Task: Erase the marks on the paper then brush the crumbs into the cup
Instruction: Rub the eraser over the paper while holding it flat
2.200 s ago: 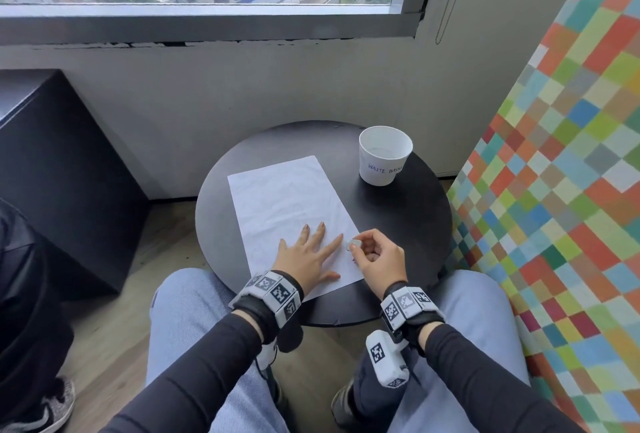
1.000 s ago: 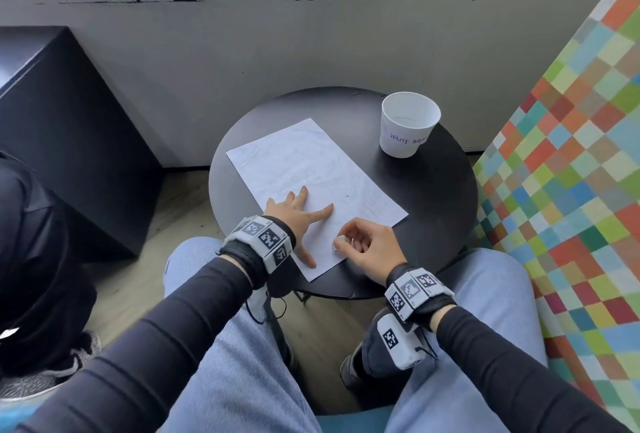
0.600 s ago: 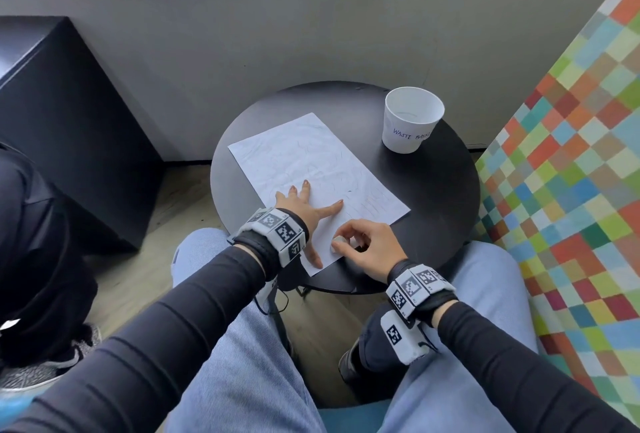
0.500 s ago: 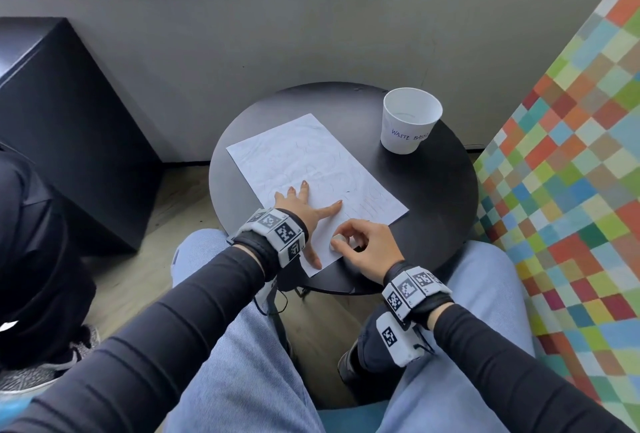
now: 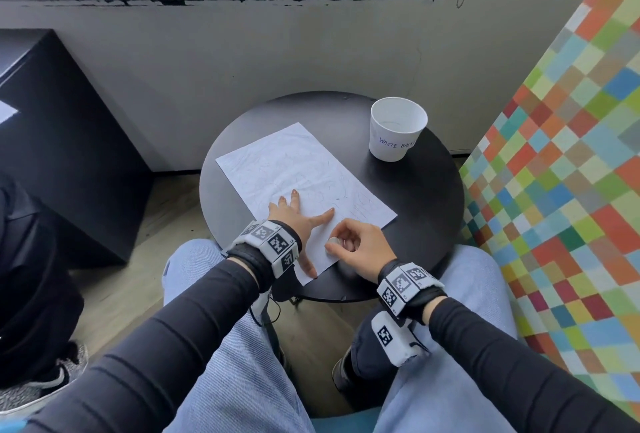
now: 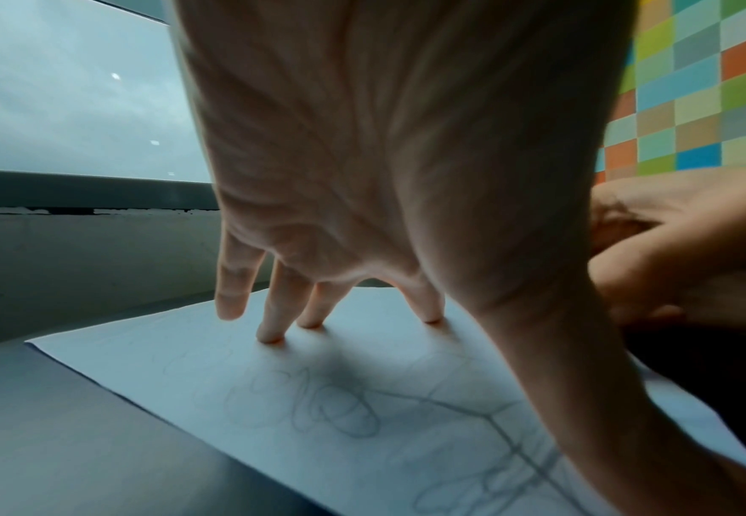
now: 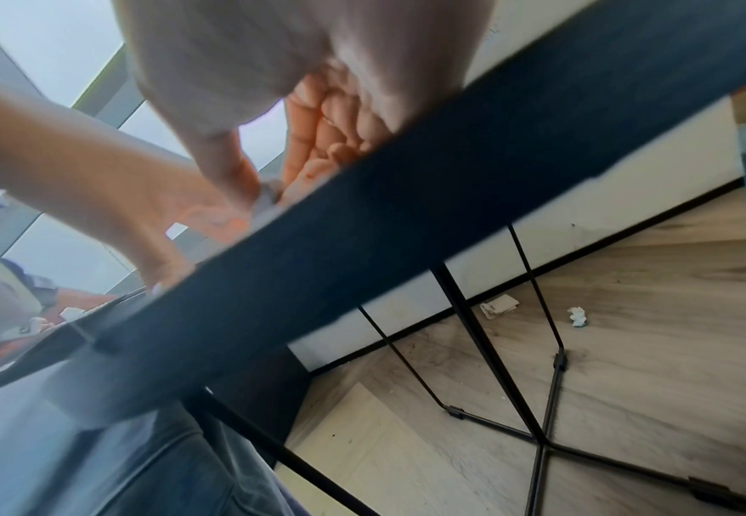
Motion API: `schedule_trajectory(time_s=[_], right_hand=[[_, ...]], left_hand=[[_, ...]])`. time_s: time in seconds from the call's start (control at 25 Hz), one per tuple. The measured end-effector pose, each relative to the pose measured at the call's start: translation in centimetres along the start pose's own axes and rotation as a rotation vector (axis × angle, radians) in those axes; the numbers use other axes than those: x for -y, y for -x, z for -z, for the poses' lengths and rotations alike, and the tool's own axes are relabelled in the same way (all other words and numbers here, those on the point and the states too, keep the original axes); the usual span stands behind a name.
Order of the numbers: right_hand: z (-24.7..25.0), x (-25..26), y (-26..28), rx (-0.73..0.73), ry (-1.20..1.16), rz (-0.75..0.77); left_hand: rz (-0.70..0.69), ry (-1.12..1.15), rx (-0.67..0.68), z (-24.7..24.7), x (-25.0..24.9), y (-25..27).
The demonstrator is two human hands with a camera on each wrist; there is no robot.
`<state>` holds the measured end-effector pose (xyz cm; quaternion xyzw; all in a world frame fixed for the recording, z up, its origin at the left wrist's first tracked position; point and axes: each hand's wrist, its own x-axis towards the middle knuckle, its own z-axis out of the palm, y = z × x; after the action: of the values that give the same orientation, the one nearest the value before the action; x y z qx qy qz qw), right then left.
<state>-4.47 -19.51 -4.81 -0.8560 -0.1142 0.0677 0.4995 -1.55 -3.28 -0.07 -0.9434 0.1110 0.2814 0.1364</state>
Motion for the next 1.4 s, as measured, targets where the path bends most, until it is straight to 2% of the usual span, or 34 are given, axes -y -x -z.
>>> schedule_trajectory(time_s=[0.16, 0.32, 0.72, 0.96, 1.12, 1.24, 1.4], right_hand=[[-0.1, 0.2, 0.6, 0.017, -0.002, 0.019], [0.8, -0.2, 0.3, -0.111, -0.036, -0.018], [1.8, -1.1, 0.7, -0.204, -0.058, -0.094], [2.6, -1.6, 1.9, -0.139, -0.010, -0.049], [2.6, -2.0, 1.9, -0.222, -0.045, -0.071], [2.7, -2.0, 2.2, -0.143, -0.025, -0.039], [2.8, -2.0, 2.0, -0.224, -0.066, -0.085]], left_hand=[[0.004, 0.019, 0.016, 0.3, -0.5, 0.2], [-0.007, -0.022, 0.004, 0.9, -1.3, 0.4], [-0.104, 0.015, -0.032, 2.0, -2.7, -0.6], [-0.121, 0.069, 0.013, 1.8, -3.7, -1.4], [-0.246, 0.014, -0.035, 1.3, -3.4, -1.8], [-0.251, -0.004, -0.062, 1.2, -3.5, -2.0], [-0.246, -0.026, -0.057, 1.6, -3.6, -1.9]])
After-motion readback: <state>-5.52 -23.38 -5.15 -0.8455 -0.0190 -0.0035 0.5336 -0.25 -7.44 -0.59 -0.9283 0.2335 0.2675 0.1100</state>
